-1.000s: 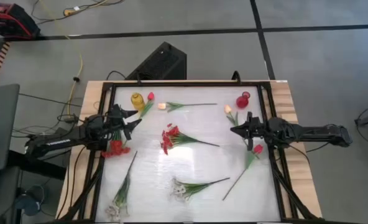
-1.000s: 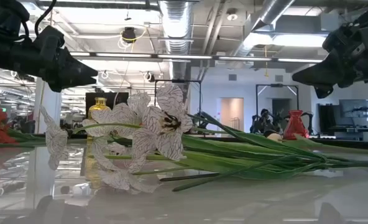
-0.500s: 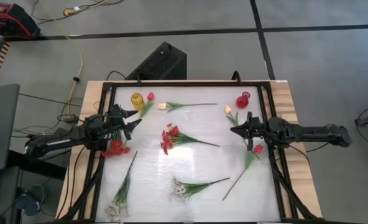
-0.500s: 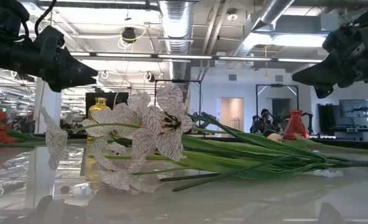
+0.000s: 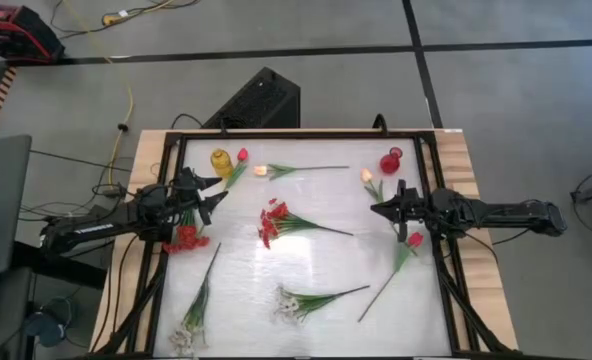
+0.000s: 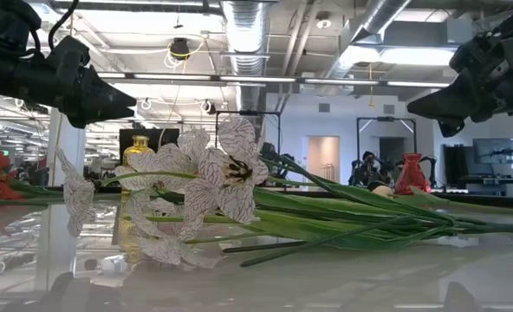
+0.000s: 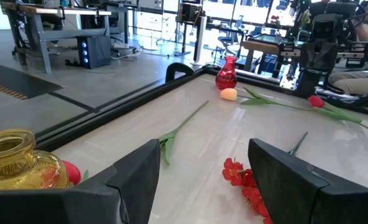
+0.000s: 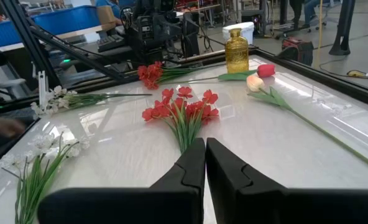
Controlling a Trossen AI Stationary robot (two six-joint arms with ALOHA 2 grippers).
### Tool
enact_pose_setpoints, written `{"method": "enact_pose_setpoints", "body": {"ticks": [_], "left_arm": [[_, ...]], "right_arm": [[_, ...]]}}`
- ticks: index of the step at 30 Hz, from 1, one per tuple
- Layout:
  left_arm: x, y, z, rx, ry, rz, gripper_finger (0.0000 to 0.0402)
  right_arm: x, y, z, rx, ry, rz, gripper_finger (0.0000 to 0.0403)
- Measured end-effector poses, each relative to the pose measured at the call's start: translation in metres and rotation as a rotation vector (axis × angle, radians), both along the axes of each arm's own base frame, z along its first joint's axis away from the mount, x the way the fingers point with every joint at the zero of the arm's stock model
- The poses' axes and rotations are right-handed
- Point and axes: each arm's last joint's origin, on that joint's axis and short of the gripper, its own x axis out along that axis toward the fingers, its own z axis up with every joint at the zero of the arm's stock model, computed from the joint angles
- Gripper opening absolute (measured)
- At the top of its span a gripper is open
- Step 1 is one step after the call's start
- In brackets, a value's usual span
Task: Sort flowers into vase by color
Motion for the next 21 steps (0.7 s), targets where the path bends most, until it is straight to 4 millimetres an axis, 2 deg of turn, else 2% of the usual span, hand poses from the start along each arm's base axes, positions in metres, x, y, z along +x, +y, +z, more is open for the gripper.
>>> {"method": "enact_pose_setpoints", "body": {"ticks": [21], "left_arm": [[-0.0001, 0.0002, 0.0001, 0.022, 0.010, 0.007, 0.0233]], "right_arm": [[0.0000, 0.0000, 0.0000, 0.000, 0.000, 0.000, 0.0043]]}}
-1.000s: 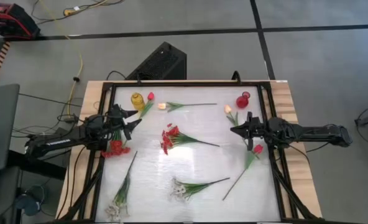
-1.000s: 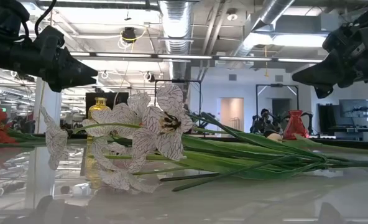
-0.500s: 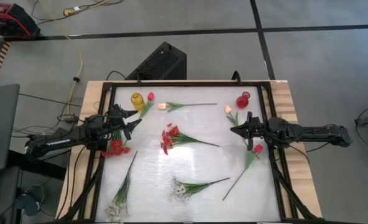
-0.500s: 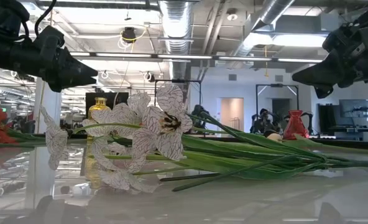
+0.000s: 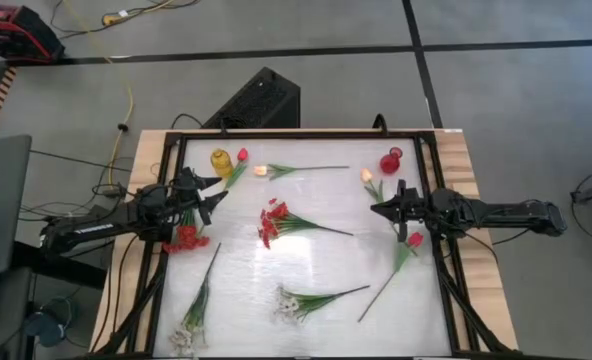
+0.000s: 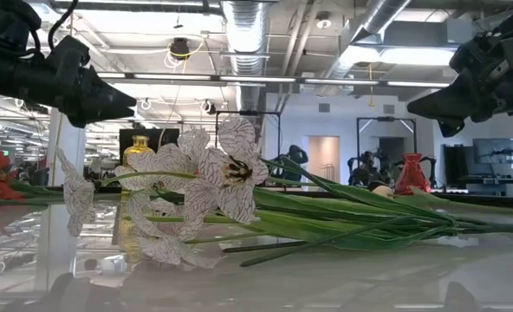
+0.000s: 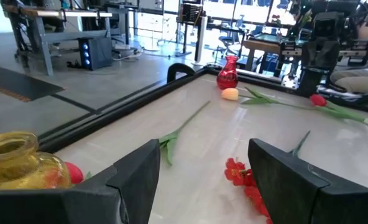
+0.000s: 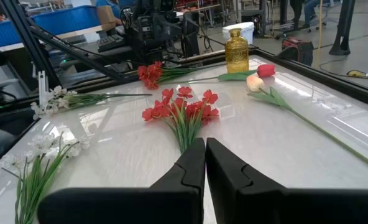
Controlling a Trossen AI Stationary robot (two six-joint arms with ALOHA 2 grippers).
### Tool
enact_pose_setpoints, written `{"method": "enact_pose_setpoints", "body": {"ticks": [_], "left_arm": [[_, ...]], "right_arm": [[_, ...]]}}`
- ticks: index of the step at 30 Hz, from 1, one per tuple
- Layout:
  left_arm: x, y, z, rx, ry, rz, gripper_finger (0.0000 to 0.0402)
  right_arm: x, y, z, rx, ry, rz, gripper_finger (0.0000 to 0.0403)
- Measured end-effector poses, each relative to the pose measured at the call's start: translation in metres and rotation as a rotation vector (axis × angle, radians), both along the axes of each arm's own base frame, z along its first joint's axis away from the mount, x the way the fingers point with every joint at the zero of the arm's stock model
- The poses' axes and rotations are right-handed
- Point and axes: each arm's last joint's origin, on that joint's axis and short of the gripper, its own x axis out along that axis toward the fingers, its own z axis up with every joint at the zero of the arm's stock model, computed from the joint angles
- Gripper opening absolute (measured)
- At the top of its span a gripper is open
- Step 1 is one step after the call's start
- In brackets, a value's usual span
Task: Sort flowers into vase by color
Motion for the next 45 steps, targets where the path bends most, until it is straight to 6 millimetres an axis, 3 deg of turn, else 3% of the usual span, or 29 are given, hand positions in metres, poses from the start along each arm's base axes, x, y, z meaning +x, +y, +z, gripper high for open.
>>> {"method": "enact_pose_setpoints", "body": {"ticks": [8, 10, 14, 18, 21, 25, 28, 32, 39, 45], "left_arm": [[0.000, 0.000, 0.000, 0.015, 0.009, -0.008, 0.0233], [0.000, 0.000, 0.000, -0.072, -0.038, -0.006, 0.0233], [0.001, -0.002, -0.001, -0.407, -0.195, -0.044, 0.0233], [0.000, 0.001, 0.000, -0.434, -0.267, 0.072, 0.0233], [0.001, 0.000, -0.001, -0.474, -0.257, 0.021, 0.0233], [0.004, -0.004, 0.001, -0.435, -0.221, -0.136, 0.0233], [0.006, -0.006, 0.004, -0.400, -0.214, -0.204, 0.0233], [0.011, -0.009, 0.008, -0.323, -0.216, -0.261, 0.0233], [0.022, -0.009, 0.013, -0.122, -0.198, -0.233, 0.0233], [0.031, -0.009, 0.010, 0.051, -0.108, -0.240, 0.0233]], "right_arm": [[0.000, 0.000, 0.000, 0.000, -0.001, 0.000, 0.0043], [0.000, 0.000, 0.000, 0.000, 0.000, 0.000, 0.0043], [0.000, 0.000, 0.000, 0.000, 0.000, 0.000, 0.0043], [0.000, 0.000, 0.000, 0.000, 0.000, 0.000, 0.0043], [0.000, 0.000, 0.001, -0.002, -0.016, -0.004, 0.0043], [0.001, 0.000, 0.006, -0.015, -0.064, -0.008, 0.0043], [0.000, -0.003, 0.009, -0.104, -0.078, -0.060, 0.0043], [0.001, -0.003, 0.013, -0.092, -0.111, -0.043, 0.0043], [0.010, -0.004, 0.027, -0.069, -0.058, -0.045, 0.0043], [0.035, -0.006, 0.048, -0.045, 0.062, -0.044, 0.0043]]}}
